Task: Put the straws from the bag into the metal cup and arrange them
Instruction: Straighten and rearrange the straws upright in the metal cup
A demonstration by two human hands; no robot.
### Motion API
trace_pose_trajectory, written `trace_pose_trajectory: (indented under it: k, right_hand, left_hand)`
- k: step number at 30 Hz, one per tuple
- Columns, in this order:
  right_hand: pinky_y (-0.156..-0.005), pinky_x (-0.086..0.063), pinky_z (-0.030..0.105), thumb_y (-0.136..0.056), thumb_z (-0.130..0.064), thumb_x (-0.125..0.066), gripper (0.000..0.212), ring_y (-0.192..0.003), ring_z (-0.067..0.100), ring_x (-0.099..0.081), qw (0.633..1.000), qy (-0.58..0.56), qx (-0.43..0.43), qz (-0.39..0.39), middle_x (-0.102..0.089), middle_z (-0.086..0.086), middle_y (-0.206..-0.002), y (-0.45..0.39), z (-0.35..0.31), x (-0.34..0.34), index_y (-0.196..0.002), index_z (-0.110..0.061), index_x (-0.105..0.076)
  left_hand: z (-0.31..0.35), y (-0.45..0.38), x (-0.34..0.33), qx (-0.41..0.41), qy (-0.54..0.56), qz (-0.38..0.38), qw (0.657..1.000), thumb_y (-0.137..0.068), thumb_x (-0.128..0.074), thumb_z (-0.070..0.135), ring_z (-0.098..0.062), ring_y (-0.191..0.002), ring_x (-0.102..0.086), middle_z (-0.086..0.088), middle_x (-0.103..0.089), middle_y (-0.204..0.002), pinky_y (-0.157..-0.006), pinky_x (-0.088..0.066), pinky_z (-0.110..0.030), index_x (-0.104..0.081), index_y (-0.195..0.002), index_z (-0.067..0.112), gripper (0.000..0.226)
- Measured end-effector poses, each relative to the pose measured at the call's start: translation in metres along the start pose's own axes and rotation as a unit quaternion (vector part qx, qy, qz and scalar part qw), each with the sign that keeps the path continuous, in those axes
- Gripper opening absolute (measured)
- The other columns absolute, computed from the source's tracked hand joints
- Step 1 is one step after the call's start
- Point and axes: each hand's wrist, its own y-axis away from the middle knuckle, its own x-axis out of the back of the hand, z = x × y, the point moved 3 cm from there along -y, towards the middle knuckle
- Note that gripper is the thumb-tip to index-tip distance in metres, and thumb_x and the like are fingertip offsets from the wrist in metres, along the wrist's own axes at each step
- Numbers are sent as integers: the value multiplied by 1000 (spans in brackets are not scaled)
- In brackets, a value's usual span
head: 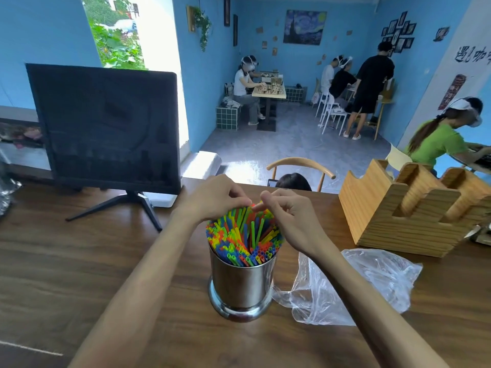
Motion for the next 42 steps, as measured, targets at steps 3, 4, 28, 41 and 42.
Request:
trace_pose_trajectory:
  k: [3, 4, 28, 41, 42]
  right_hand:
    - [-83, -45, 22, -101, -50, -48, 46, -95, 2, -63, 1000, -12, -4, 16, -70, -18, -86, 1, 3, 3, -86, -24, -83]
    - [-83, -46, 22, -102, -48, -49, 44, -95, 3, -64, 1000, -19, -4, 22, -72, -15, -88, 0, 3, 4, -87, -23, -83]
    - [-98, -49, 21, -104, -29, -53, 34, -111, 9, -69, 979, -146, 14, -144, -78, 3, -111, -33, -24, -20, -125, -9, -69]
    - [-72, -47, 15, -89, -27, -68, 24, -84, 1, -68, 980, -195, -8, -46, -78, -10, -88, -34, -3, 27, -105, -12, -77]
    - [-71, -45, 11, -93, -25, -65, 22, -80, -5, -66, 983, -171, -5, -63, -76, -18, -83, -33, -4, 23, -107, -12, -76]
  left_hand:
    - [5, 5, 6, -17, 24, 47, 998, -90, -74, 40, -4, -79, -67, 13, -75, -80, -67, -45, -18, -83, -88, 27, 16]
    - [8, 7, 10, -21, 35, 62, 997, -89, -75, 41, -4, -78, -67, 12, -75, -79, -67, -46, -17, -83, -88, 26, 17]
    - [58, 51, 93, -171, 196, 342, 903, -91, -75, 26, -12, -69, -73, 7, -77, -80, -63, -58, -25, -75, -85, 33, 9]
    - [13, 65, 82, -55, 406, 462, 786, -95, -71, 22, -15, -65, -72, 5, -75, -71, -65, -60, -27, -76, -90, 13, 11]
    - [10, 65, 78, -48, 417, 466, 779, -95, -71, 22, -15, -66, -72, 4, -75, -72, -66, -60, -27, -76, -91, 11, 12]
